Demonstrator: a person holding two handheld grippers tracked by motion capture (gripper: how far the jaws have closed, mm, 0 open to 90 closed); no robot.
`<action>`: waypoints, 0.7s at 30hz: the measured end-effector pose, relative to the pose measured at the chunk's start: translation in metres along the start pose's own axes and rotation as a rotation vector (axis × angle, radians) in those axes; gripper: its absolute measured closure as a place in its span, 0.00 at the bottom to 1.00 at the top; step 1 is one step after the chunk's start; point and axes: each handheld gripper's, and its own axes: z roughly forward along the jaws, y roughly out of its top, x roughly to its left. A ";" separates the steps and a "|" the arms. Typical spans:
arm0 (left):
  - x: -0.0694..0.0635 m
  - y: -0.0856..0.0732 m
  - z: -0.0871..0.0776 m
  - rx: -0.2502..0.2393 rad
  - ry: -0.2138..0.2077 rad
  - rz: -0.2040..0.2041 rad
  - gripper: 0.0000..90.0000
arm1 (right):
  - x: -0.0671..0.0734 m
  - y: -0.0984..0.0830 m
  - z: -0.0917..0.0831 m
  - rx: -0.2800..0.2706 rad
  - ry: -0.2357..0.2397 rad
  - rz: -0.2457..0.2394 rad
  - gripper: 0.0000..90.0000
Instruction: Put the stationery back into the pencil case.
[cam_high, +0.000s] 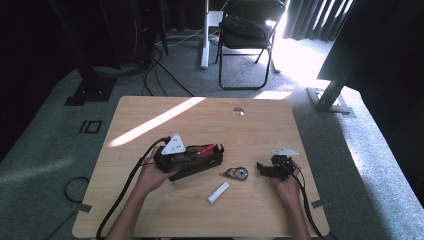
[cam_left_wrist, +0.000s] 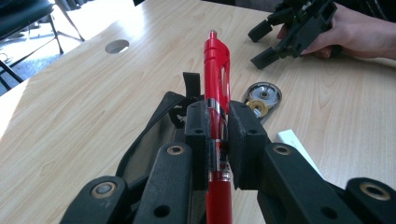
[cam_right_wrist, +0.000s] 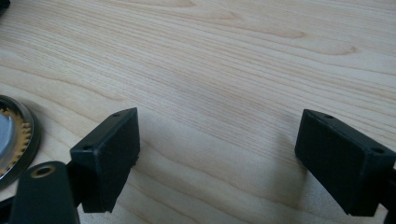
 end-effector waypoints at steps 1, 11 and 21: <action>0.000 0.000 0.001 -0.001 0.000 -0.003 0.88 | 0.000 0.000 0.000 0.000 0.000 0.000 0.15; 0.005 -0.001 0.004 0.011 0.007 0.001 0.88 | 0.000 0.000 0.000 0.000 0.000 0.000 0.15; 0.010 -0.002 0.008 0.019 0.007 0.000 0.88 | 0.000 0.000 0.000 0.000 0.000 0.000 0.15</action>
